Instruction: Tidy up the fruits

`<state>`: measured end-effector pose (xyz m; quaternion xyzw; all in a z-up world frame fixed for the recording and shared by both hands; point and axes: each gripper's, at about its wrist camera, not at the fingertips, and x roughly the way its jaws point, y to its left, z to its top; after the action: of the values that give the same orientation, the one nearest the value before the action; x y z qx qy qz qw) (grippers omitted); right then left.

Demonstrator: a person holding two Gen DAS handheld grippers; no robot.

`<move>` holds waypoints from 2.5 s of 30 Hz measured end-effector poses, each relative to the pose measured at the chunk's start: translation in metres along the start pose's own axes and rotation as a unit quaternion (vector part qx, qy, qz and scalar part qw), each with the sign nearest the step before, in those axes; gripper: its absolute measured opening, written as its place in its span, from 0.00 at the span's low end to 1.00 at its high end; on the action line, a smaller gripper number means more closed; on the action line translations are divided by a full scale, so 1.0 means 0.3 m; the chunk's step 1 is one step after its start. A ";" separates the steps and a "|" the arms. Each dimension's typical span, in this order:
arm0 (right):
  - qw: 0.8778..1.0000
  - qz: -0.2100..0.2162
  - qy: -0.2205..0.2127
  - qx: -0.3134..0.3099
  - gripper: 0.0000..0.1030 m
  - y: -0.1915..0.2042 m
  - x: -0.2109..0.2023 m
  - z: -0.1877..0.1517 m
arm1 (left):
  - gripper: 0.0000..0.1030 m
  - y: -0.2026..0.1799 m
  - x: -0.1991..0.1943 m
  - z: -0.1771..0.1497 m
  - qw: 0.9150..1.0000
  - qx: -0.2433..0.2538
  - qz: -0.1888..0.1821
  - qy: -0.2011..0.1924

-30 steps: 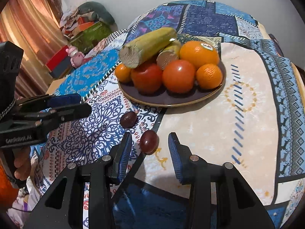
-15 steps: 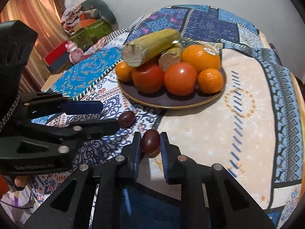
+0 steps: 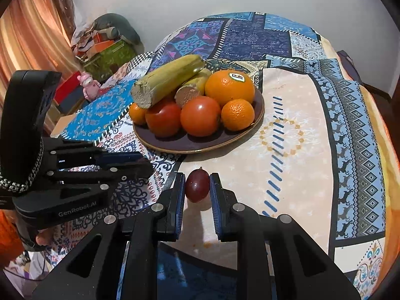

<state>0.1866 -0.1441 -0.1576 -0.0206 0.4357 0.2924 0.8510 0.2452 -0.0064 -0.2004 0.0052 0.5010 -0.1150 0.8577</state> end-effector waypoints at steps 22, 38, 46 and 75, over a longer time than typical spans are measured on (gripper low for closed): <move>0.998 -0.007 -0.070 -0.008 0.18 0.003 -0.061 0.176 | 0.14 0.062 -0.302 0.171 0.991 -0.031 0.003 -0.130; 0.998 -0.010 -0.058 -0.016 0.18 0.005 0.061 0.247 | 0.14 0.171 -0.147 0.250 0.992 -0.057 0.041 -0.108; 0.999 -0.012 -0.042 -0.013 0.18 -0.012 0.106 0.235 | 0.14 0.199 -0.091 0.258 0.992 -0.076 0.024 -0.094; 0.975 -0.032 -0.217 -0.026 0.33 0.110 -0.463 0.251 | 0.28 0.025 -0.743 0.123 0.948 -0.057 0.054 -0.307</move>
<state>0.1623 -0.1616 0.0009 0.0071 0.2319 0.2735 0.9335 0.1734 0.0391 0.0090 -0.0525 0.2180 -0.0359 0.9739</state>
